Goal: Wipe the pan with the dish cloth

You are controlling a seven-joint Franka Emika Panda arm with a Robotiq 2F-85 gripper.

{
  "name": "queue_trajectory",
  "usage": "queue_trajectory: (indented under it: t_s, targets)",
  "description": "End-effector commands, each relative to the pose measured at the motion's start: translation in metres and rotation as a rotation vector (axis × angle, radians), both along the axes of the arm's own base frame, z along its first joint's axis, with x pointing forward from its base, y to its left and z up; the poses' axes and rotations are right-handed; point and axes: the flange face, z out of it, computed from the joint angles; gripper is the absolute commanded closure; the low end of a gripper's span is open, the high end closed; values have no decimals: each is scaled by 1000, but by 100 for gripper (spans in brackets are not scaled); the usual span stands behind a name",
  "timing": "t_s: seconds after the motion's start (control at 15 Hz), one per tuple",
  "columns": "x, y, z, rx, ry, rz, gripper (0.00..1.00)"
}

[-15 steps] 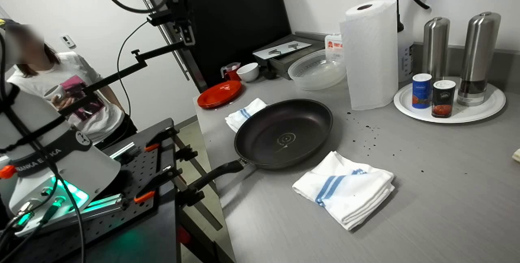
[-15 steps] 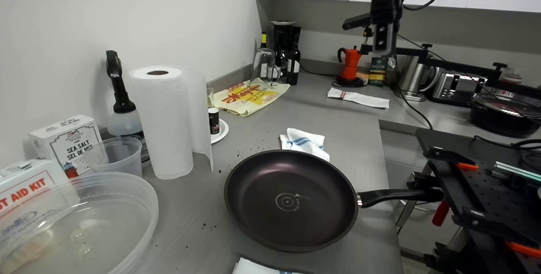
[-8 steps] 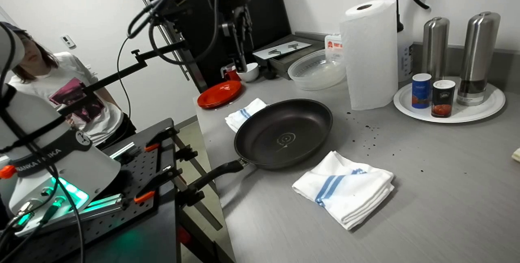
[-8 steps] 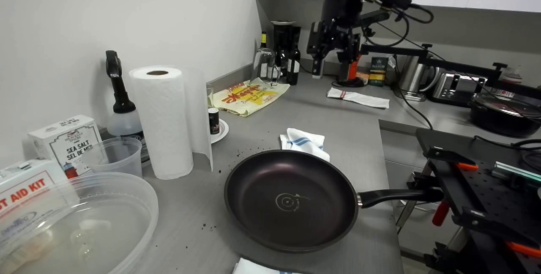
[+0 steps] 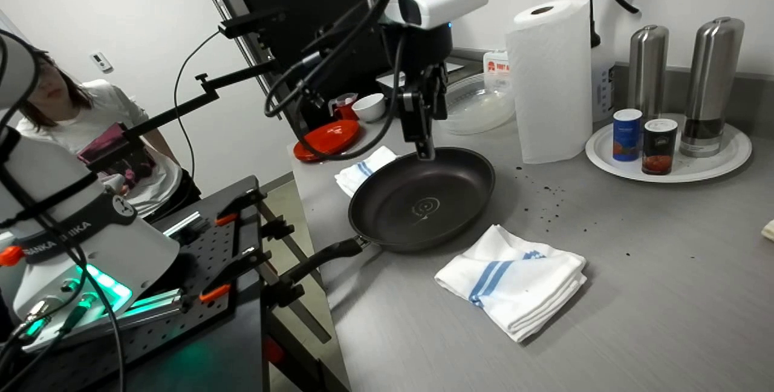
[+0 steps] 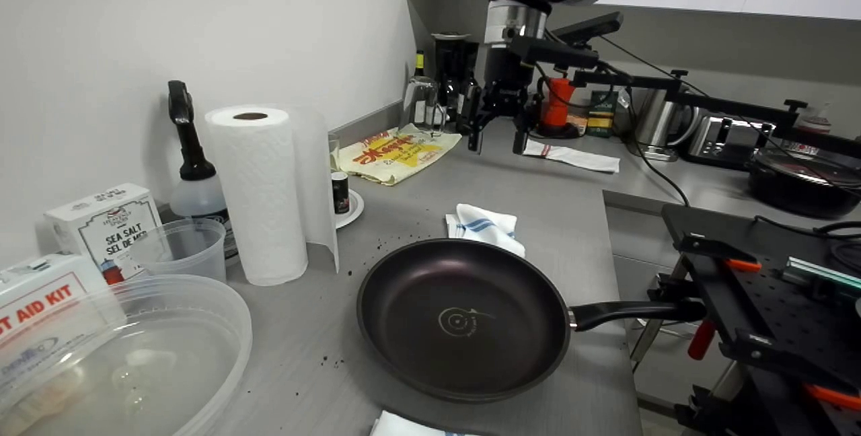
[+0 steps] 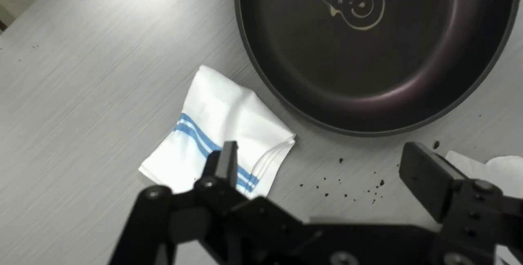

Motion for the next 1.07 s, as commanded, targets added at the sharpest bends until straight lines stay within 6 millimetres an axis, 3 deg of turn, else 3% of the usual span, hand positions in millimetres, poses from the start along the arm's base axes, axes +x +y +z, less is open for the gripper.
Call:
queue_trajectory:
  t_s: [0.0, 0.6, 1.0]
  targets:
    - [21, -15, -31, -86, 14, -28, 0]
    - [40, -50, -103, -176, 37, -108, 0]
    - [46, -64, -139, -202, 57, -142, 0]
